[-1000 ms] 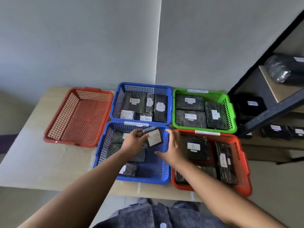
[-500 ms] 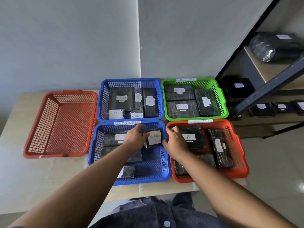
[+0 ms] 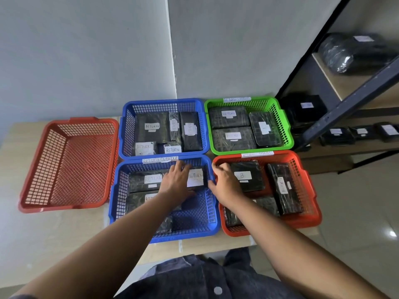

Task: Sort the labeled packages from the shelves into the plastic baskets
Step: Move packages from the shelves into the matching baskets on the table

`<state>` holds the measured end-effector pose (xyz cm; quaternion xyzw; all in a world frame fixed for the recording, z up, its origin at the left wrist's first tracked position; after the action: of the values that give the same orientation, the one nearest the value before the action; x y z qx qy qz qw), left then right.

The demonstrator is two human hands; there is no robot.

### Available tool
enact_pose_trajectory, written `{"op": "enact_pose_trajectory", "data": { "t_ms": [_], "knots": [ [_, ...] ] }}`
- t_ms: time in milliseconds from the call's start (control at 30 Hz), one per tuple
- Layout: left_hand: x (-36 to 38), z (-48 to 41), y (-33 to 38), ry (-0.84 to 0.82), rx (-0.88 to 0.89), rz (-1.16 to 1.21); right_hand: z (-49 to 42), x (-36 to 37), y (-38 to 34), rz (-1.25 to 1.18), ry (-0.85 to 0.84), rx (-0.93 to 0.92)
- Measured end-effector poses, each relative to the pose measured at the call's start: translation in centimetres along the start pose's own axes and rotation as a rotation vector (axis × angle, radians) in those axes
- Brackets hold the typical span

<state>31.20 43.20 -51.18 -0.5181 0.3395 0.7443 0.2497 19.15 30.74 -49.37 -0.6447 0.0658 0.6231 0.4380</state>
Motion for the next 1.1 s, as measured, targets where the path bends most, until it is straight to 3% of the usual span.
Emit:
{"op": "enact_pose_trajectory", "data": {
  "t_ms": [300, 633, 1100],
  "knots": [
    [-0.5, -0.3, 0.4, 0.023, 0.06, -0.166, -0.3, 0.2, 0.0, 0.011, -0.042, -0.009],
    [-1.4, 1.3, 1.5, 0.05, -0.013, -0.042, 0.4, -0.7, 0.8, -0.061, -0.03, 0.005],
    [-7.5, 3.0, 15.3, 0.311, 0.19, 0.1, 1.7, -15.1, 9.9, -0.077, 0.229, -0.03]
  ]
}}
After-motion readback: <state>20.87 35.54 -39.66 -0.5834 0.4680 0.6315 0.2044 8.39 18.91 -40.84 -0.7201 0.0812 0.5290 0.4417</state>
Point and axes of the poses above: each hand's wrist, its own z-axis away from the middle knuckle, its own x-axis out of the palm, y = z × x, the point moved 10 cm from there along -z, towards the middle knuckle, and after that the axes turned 5 degrees about y, right-handed, at the moved point
